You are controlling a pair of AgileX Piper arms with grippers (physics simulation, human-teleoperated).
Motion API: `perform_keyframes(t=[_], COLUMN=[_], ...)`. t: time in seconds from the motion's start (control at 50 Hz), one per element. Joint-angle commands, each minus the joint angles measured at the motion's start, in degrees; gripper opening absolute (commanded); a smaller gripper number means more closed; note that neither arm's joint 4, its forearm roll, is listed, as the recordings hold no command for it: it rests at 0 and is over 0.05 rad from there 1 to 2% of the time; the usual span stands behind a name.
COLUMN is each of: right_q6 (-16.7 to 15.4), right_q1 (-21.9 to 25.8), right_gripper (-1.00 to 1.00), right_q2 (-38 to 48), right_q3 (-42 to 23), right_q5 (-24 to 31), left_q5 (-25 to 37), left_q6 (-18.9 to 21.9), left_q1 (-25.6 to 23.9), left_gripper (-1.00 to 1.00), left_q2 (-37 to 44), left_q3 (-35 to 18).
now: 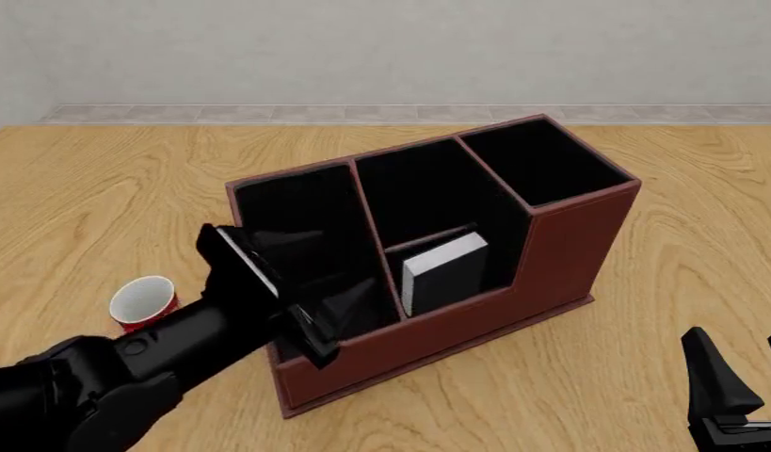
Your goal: Pick up the book and place it in the back compartment of the caddy.
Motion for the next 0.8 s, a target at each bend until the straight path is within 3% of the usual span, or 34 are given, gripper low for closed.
perform_keyframes(t=[0.02, 0.3, 0.54, 0.8], right_q6=[0.0, 0.0, 0.0, 0.0], right_q1=[0.0, 0.0, 0.0, 0.0], right_gripper=[1.0, 1.0, 1.0, 1.0], right_q2=[0.0, 0.0, 0.0, 0.0], right_q3=[0.0, 0.0, 0.0, 0.0], right_q5=[0.0, 0.0, 0.0, 0.0], left_q5=[-2.7, 0.3, 2.8, 12.6], left_q6=[3.7, 3.7, 1.4, 2.1], left_q1=[5.0, 8.8, 13.8, 19.3], left_gripper=[1.0, 1.0, 1.0, 1.0], left_q2=[-3.9, -11.0, -17.6, -33.8], left_q3=[3.5, 6.0, 9.0, 13.9])
